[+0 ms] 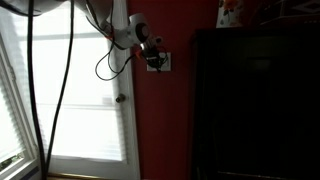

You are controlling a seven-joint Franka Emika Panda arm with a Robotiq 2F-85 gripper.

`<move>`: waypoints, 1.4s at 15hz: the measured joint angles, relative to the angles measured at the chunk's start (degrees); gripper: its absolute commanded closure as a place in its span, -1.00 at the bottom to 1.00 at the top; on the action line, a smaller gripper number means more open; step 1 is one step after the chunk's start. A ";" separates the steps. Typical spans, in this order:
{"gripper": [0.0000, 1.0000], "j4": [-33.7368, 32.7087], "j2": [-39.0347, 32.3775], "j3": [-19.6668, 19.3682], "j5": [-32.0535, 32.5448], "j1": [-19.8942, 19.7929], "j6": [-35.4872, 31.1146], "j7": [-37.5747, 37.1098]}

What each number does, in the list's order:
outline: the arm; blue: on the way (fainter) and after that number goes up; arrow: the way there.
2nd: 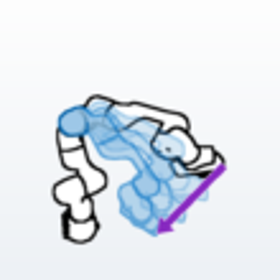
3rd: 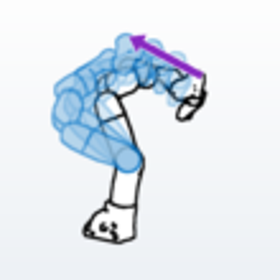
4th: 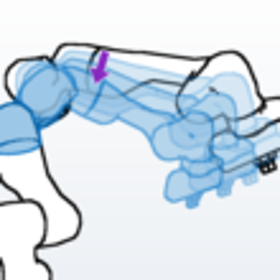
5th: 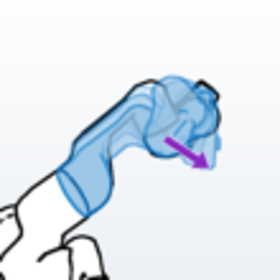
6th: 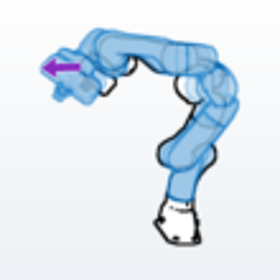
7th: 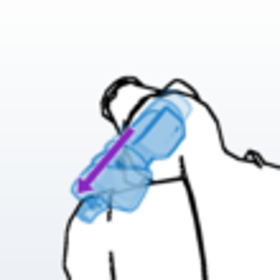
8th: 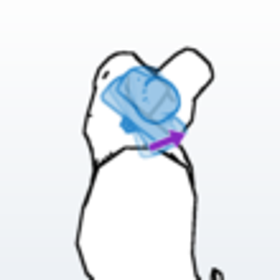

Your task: Flip the right light switch on the wall

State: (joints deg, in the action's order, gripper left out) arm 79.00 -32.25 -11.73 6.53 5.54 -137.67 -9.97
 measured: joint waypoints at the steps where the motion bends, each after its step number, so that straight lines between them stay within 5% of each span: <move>1: 0.21 1.01 2.50 0.03 -0.02 0.86 5.09 -0.26; 7: -0.61 5.80 19.50 3.00 -1.00 1.52 37.88 -1.96; 10: -1.00 9.08 27.67 3.91 -4.36 -0.04 48.48 -1.85; 17: -1.00 21.73 45.06 5.52 -6.86 -4.05 48.17 7.26; 21: -1.00 25.18 48.10 5.69 -6.86 -4.14 47.13 9.04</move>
State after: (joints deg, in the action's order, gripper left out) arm 104.18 15.85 -6.04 -0.33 1.40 -90.54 -0.93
